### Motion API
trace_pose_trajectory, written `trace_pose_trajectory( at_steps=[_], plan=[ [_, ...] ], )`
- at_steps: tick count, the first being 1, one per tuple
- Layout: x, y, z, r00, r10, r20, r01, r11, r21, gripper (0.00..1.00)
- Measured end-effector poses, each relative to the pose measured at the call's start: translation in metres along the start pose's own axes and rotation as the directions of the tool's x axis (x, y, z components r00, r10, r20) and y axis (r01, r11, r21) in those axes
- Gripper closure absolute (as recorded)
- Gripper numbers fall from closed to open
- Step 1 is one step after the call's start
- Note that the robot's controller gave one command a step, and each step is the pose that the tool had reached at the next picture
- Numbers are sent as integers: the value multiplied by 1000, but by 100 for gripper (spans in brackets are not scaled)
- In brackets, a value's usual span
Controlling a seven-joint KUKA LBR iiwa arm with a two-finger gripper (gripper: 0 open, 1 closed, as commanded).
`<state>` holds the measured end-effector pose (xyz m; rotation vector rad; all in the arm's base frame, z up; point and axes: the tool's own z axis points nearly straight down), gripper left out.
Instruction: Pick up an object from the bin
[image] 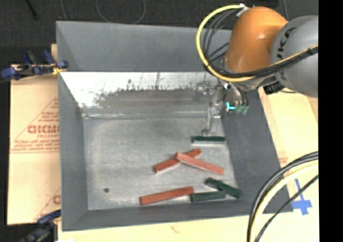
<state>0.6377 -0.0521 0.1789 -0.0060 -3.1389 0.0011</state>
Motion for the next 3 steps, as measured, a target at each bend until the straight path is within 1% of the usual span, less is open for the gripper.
trace_pose_trajectory(
  at_steps=[1, 2, 3],
  plan=[
    [58, -35, 103, 972, -234, 2, 234, 972, 2, 0],
    [56, -34, 100, 972, -236, 7, 236, 972, 4, 100],
    [67, -44, -35, 978, -209, 14, 209, 978, 6, 100]
  ],
)
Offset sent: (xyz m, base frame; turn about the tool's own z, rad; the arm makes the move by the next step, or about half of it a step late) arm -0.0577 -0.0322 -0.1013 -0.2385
